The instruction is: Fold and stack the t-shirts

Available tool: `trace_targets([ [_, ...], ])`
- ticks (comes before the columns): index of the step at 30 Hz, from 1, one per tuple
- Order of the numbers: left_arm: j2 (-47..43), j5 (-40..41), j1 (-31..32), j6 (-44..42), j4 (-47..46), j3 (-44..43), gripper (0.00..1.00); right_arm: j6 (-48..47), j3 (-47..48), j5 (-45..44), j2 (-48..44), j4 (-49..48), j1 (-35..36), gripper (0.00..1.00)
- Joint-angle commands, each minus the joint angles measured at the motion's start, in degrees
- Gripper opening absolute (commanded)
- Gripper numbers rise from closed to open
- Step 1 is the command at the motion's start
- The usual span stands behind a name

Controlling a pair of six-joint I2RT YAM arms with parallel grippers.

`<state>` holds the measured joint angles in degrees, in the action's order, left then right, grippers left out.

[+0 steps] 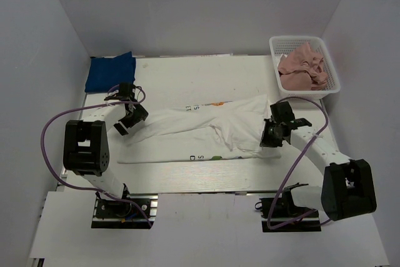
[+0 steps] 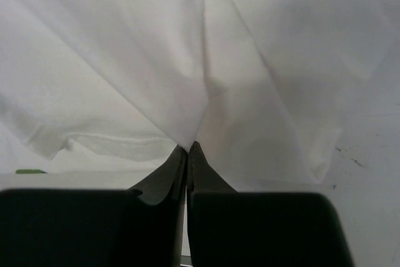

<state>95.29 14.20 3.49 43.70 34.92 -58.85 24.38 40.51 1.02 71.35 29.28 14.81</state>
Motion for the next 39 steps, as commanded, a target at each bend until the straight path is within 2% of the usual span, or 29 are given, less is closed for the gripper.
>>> trace_targets([
  [1,-0.89,1.18,-0.32,-0.89,-0.64,0.14,1.00,1.54,0.88,-6.79,0.72,2.98,-1.09,0.00],
  [5,-0.89,1.71,-0.32,-0.90,-0.64,-0.39,1.00,2.07,1.41,-11.46,3.26,1.75,-1.97,0.00],
  [7,-0.89,1.71,-0.32,-0.90,-0.12,-0.39,1.00,2.78,3.34,-16.48,5.80,2.19,-1.98,0.01],
  [9,-0.89,1.10,-0.32,-0.90,-0.11,-0.91,1.00,2.16,4.75,-16.66,6.51,2.45,-1.71,0.23],
  [10,-0.89,1.10,-0.32,-0.90,-0.11,-0.92,1.00,-0.01,5.27,-15.44,5.91,2.36,-1.10,0.54],
  [11,-0.89,0.57,-0.32,-1.42,-0.11,-0.92,1.00,-0.56,5.19,-12.21,5.03,2.10,-1.01,0.63],
  [12,-0.89,0.57,-0.32,-1.43,-0.11,-0.92,1.00,-3.35,4.67,-8.61,3.20,0.01,-0.84,0.90],
  [17,-1.94,0.04,-0.32,-1.43,-0.64,-0.92,1.00,-6.71,3.70,2.84,-9.00,-3.17,0.75,0.90],
  [20,-2.56,0.04,-0.32,-1.43,-0.64,-1.44,1.00,-7.50,3.35,8.55,-11.23,-6.76,1.63,0.90],
  [23,-2.56,0.04,-0.32,-1.43,-0.64,-1.44,1.00,-6.89,3.17,13.48,-8.44,-10.03,3.47,0.90],
  [25,-2.56,0.04,-0.32,-1.43,-0.03,-1.44,1.00,-4.88,3.26,13.31,-6.50,-12.04,4.35,0.90],
  [28,-2.56,1.36,-0.32,-0.81,0.77,-0.92,1.00,-0.68,4.30,6.04,2.34,-11.10,4.35,0.90],
  [29,-2.56,2.06,-0.32,-0.29,1.46,-0.22,1.00,0.57,4.66,-0.68,3.43,-10.82,4.09,0.90],
  [32,-3.18,4.44,0.38,1.47,2.96,0.40,1.00,5.39,5.80,-9.17,8.69,-10.73,3.91,0.90],
  [35,-3.70,2.34,0.38,2.61,6.10,2.95,1.00,7.51,7.64,-8.66,14.49,-13.00,3.21,0.90],
  [36,-3.70,-0.54,0.90,3.22,8.30,3.65,1.00,8.04,9.91,-8.31,20.52,-12.50,2.51,0.90],
  [38,-5.19,-4.59,1.52,3.76,8.33,7.14,1.00,8.58,12.30,-9.27,24.69,-12.66,2.16,0.90],
  [39,-6.68,-8.36,1.52,3.76,7.72,8.65,1.00,8.40,16.83,-7.10,26.71,-12.84,1.63,0.90],
])
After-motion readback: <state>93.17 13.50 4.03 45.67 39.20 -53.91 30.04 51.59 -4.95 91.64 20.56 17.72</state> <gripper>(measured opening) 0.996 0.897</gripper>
